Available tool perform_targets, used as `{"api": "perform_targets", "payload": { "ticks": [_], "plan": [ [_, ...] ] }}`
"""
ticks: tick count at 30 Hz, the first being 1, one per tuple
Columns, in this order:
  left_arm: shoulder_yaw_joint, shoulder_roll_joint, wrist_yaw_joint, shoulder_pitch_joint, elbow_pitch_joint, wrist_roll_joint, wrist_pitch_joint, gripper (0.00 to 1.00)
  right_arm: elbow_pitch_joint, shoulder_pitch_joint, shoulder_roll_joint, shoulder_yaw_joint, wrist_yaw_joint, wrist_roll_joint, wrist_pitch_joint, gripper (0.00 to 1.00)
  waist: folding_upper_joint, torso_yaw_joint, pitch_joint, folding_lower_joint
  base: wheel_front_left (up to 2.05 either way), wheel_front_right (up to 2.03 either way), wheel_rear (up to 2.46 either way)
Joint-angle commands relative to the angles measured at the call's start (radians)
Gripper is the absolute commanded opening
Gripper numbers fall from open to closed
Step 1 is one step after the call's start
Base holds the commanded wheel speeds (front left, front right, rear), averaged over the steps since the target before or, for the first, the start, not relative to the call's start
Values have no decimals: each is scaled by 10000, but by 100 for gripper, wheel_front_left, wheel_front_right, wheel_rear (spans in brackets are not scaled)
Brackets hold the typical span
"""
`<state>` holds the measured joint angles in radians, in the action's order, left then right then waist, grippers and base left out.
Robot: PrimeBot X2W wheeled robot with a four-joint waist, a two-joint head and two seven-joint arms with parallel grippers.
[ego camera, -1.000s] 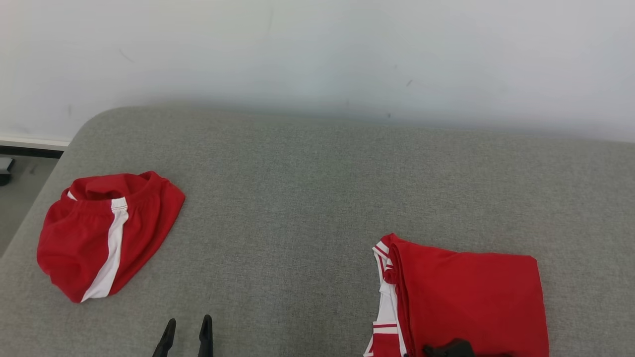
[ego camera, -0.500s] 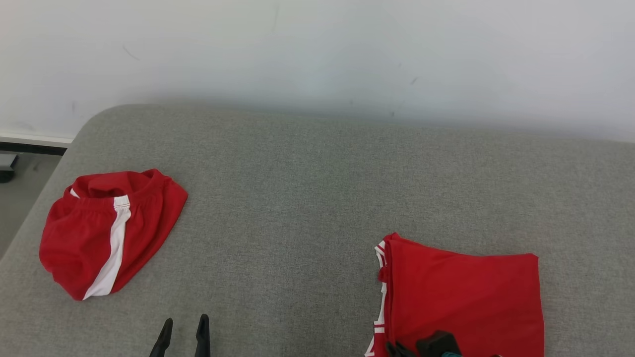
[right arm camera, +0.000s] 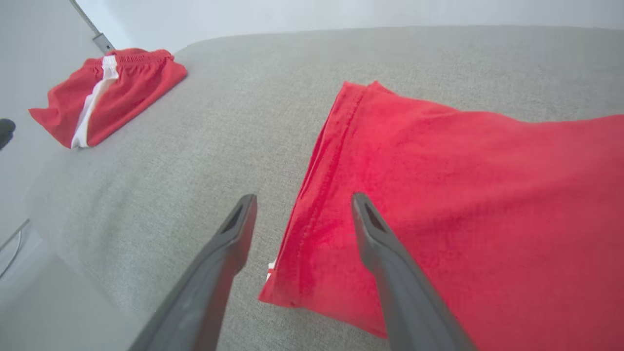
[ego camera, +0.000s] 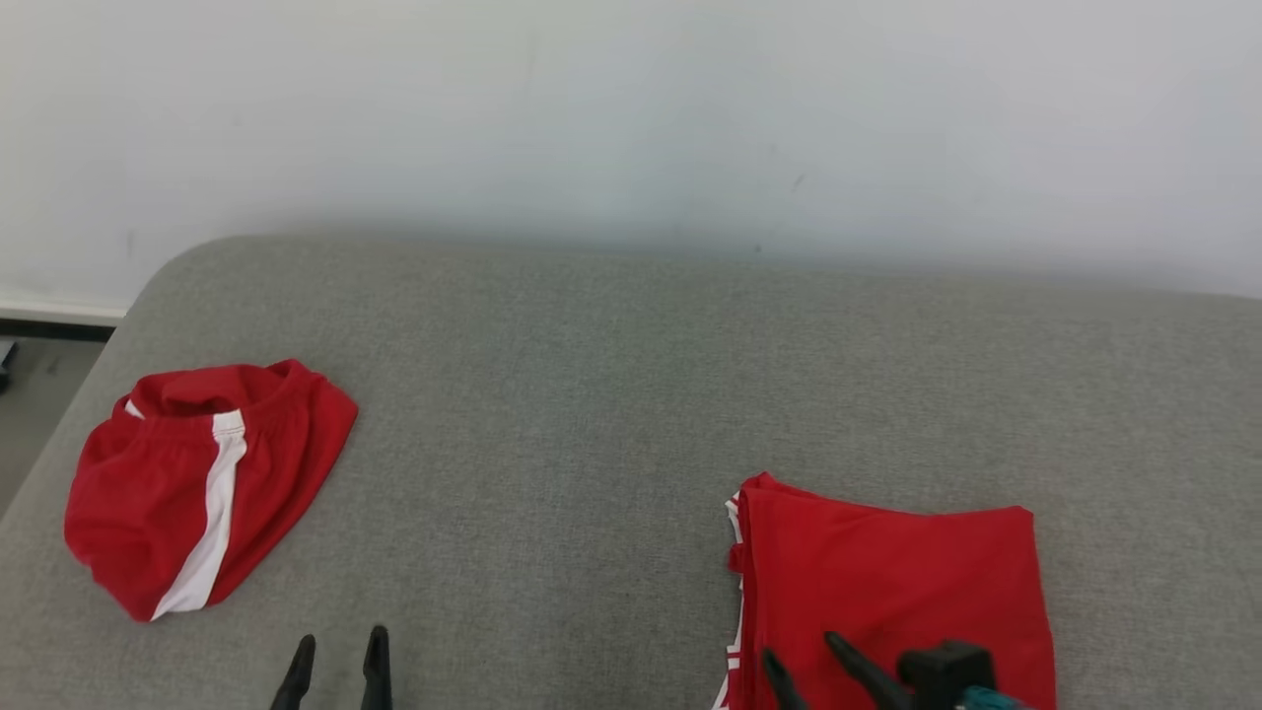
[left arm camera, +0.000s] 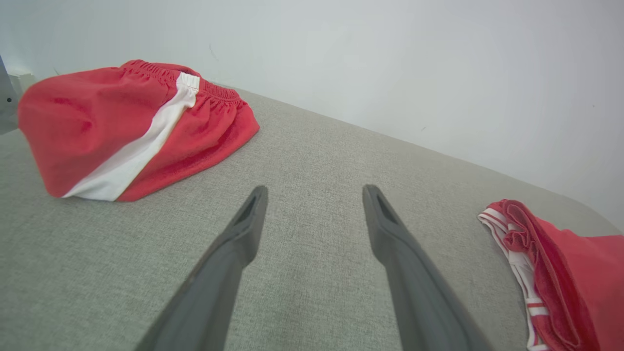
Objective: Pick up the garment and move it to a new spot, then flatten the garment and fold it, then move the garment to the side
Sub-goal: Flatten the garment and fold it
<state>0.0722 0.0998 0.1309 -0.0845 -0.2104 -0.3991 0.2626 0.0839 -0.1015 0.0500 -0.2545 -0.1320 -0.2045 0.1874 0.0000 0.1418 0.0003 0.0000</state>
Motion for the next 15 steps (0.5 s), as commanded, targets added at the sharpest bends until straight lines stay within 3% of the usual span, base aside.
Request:
{"api": "perform_targets", "payload": {
  "ticks": [1, 8, 15],
  "plan": [
    [-85, 56, -15, -181, 94, 113, 27, 100, -213, -199, 7, 214, 20, -353, -226, 100, 0, -287, -221, 0, 0, 0, 0],
    [-610, -10, -15, -364, 676, 209, 27, 100, -700, -384, -5, 1117, 18, -767, -1380, 100, 0, -984, -590, 0, 0, 0, 0],
    [-997, -141, -15, -550, 1471, 581, 27, 100, -528, -191, 11, 2338, 18, 48, -2170, 100, 0, -1309, -931, 0, 0, 0, 0]
  ]
}}
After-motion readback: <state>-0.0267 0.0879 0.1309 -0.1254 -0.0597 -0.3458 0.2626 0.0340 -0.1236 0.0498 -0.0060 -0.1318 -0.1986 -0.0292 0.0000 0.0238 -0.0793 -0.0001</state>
